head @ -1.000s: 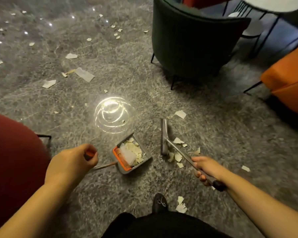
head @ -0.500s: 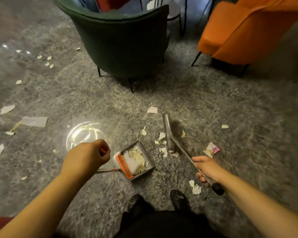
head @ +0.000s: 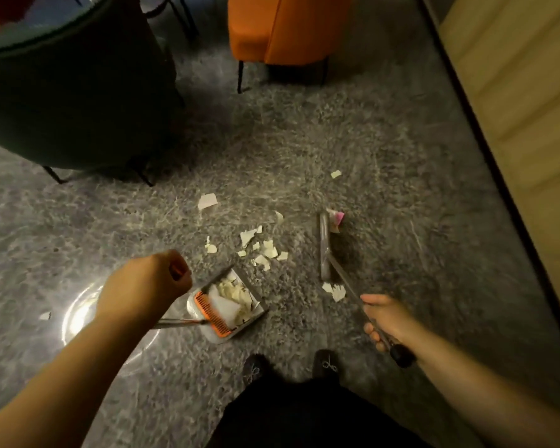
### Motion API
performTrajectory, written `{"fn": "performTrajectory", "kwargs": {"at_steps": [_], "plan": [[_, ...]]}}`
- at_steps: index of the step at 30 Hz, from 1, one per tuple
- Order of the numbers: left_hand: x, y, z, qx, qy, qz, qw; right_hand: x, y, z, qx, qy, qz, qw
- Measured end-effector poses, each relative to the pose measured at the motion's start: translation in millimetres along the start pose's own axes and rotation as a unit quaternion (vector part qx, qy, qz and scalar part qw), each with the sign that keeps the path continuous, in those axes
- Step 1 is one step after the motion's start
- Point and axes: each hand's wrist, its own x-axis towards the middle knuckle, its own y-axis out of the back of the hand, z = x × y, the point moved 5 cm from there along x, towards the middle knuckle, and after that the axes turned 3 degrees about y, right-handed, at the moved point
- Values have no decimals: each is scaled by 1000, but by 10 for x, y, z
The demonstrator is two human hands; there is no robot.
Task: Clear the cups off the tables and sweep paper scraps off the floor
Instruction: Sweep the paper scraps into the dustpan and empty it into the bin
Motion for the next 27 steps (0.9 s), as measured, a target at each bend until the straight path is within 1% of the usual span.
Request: {"fn": "performTrajectory", "kwargs": {"at_steps": [2, 6, 11, 15, 19, 27], "plan": [[46, 12, 34, -15, -7, 4, 1000, 29, 82, 148, 19, -13, 16, 1000], [68, 27, -29, -15, 11, -4, 1000, 88, 191, 393, 47, -44, 53, 996], [28, 19, 32, 1, -4, 17, 1000, 157, 214, 532, 64, -71, 65, 993], [-10, -5, 31, -7, 0, 27, 1000, 190, 87, 578, 60, -90, 43, 993], [-16, -17, -1, -11, 3, 22, 1000, 171, -202, 509, 64, -81, 9, 995], [12, 11, 27, -5, 4, 28, 1000, 221, -680, 230, -38, -24, -72, 996]]}}
